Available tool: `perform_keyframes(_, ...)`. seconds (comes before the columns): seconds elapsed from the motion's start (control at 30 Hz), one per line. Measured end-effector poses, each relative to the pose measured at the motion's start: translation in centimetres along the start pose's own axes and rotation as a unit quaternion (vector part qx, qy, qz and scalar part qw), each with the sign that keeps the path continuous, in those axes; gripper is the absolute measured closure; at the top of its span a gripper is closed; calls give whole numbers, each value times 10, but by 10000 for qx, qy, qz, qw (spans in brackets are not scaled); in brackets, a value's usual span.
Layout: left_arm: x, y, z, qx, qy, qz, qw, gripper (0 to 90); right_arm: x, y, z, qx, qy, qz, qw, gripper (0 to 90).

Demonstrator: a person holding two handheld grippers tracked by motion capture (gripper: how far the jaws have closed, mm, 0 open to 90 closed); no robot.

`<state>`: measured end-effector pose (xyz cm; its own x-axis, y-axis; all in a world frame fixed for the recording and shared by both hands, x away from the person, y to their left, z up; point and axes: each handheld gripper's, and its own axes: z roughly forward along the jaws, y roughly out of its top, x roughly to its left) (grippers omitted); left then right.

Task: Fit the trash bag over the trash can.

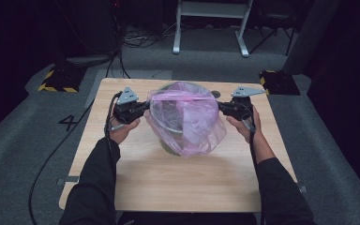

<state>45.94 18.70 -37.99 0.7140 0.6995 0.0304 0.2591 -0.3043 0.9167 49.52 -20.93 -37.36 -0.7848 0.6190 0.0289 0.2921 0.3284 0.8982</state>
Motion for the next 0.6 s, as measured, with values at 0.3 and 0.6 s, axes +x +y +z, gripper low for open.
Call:
perform_keyframes(0.3,-19,4,-3,57,-295,295,9991,896,6,-8,-27,155,158,-321,9992,900)
perform_keyframes(0.6,-7,11,-4,-219,43,-3,9997,880,-10,-3,-42,-135,-358,-131,9992,900)
